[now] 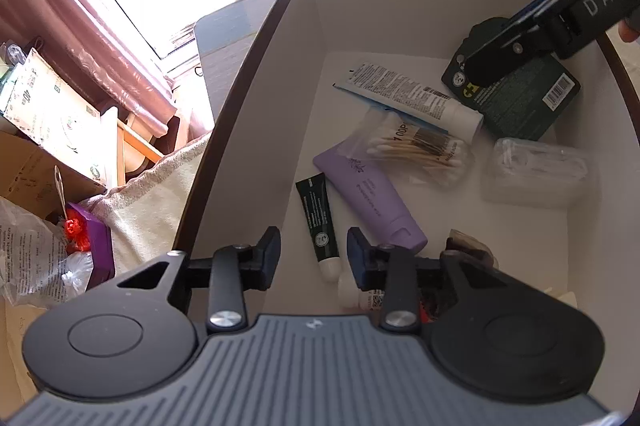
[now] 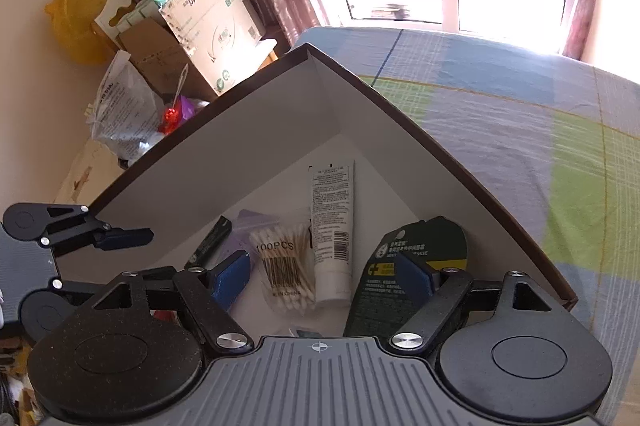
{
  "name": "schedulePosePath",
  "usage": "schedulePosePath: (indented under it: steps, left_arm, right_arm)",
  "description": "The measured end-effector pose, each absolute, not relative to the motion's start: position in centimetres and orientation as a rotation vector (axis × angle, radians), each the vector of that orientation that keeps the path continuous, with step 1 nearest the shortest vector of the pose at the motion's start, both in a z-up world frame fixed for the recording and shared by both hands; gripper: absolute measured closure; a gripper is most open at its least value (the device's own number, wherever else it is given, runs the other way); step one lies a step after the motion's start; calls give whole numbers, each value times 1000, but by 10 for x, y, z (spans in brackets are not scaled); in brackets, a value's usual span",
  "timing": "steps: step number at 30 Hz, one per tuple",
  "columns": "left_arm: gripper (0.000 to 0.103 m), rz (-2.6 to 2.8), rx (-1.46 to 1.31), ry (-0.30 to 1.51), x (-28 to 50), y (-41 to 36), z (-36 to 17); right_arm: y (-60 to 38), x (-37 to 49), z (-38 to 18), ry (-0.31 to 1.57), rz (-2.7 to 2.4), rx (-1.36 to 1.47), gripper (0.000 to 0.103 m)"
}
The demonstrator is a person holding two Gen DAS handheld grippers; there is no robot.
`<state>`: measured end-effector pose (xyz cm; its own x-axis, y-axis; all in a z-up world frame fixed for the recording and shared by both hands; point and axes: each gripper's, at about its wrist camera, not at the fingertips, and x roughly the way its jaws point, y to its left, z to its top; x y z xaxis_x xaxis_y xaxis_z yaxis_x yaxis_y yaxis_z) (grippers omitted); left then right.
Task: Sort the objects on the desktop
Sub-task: 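Open both tools to drop the lip gel and toothpaste into the box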
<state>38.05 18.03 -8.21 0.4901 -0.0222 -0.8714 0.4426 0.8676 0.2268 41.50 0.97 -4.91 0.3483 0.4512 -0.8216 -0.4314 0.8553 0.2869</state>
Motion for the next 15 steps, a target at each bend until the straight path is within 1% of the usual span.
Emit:
schedulePosePath:
  steps: [2,6,9,11,13,15]
  left_arm:
    - [68,-293,455,1025,378,179,-80]
    - [66,-289,450,1012,372,177,-73]
    - [63,-284,442,1001,367,175,-66]
    - [56,-279,435,994,363,174,-62]
    - [53,-272,432,987,358,173,-58]
    - [43,-256,424,982,353,172,-53]
  right_arm:
    - [10,411,-48,1069,570,-6,18]
    - [9,403,-46,1047,559,-64,18]
    - [9,398,-45,1034,543,-109,18]
    - [9,394,-44,1024,535,-128,18]
    - [7,390,-43,1014,527,-141,18]
    - [6,386,-41,1002,524,-152,18]
